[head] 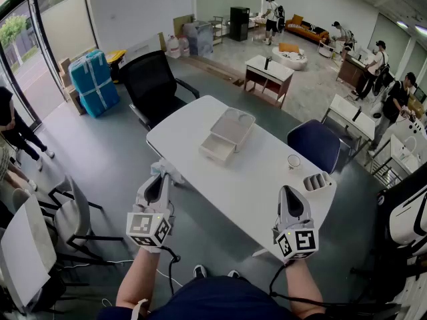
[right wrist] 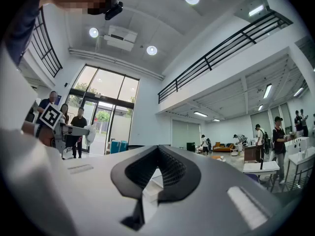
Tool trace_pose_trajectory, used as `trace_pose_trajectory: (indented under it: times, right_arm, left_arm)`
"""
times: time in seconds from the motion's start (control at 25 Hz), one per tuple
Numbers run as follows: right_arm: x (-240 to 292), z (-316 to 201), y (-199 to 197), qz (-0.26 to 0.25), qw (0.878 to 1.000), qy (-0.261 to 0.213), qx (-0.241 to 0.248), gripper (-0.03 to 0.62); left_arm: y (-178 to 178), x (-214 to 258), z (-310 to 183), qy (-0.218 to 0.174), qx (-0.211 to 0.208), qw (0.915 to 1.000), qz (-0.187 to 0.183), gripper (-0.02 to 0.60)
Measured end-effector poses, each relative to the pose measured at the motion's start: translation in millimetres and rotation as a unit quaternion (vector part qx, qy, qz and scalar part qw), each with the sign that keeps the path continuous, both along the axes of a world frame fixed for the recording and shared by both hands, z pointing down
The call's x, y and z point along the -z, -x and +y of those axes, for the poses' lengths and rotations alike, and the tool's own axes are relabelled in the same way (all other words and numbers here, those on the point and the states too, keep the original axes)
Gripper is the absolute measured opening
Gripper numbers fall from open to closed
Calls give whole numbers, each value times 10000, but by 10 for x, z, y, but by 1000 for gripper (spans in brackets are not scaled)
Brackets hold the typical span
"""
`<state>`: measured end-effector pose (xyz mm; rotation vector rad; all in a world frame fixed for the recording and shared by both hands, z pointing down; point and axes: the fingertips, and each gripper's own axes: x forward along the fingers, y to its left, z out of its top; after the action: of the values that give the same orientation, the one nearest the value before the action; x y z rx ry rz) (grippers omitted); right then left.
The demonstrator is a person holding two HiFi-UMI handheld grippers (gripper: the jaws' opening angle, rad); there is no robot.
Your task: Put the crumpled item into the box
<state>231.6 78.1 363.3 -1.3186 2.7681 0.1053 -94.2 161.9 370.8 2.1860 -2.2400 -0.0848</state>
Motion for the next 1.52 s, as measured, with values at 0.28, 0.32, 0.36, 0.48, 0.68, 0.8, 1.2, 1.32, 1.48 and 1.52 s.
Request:
trace_pose_trajectory:
  times: [0.28,0.32,0.36,0.48,0.68,0.8,1.2,1.32,1.48,1.52]
  right_arm:
    - [-7,25,56,41,10000,23,11,2]
    - [-7,23,71,46,10000,28,5,2]
    - [-7,26,90,47,10000,24,-2,2]
    - [-9,44,175,24,10000,10,-40,2]
    - [22,69,377,-30,9999,-18,-122,2]
    - [10,100,526,-7,9998,-20,-194,2]
    - [-177,151,914,170,9994,154,-273,2]
    - [-201,58,988,179,9994,144,-263,3]
    - [-293,-209,1071,90,9994,228,-257,2]
    - [-308,-288,1103,52,9994,240,-247,3]
  left_arm:
    - [23,11,52,-82,-56,9999,30,26]
    - [27,28,61,-117,-87,9999,28,26]
    - [37,40,75,-146,-115,9998,24,26]
    - [107,39,119,-185,-159,9997,14,26]
    - [345,24,154,-212,-176,9996,-1,26]
    - [537,-35,176,-208,-187,9996,35,26]
    - [941,-255,85,-109,-278,9993,209,27]
    - [1004,-289,-23,-92,-279,9994,207,26]
    - [1032,-323,-232,-31,-288,9995,134,26]
    - [1046,-328,-286,-11,-281,9995,109,26]
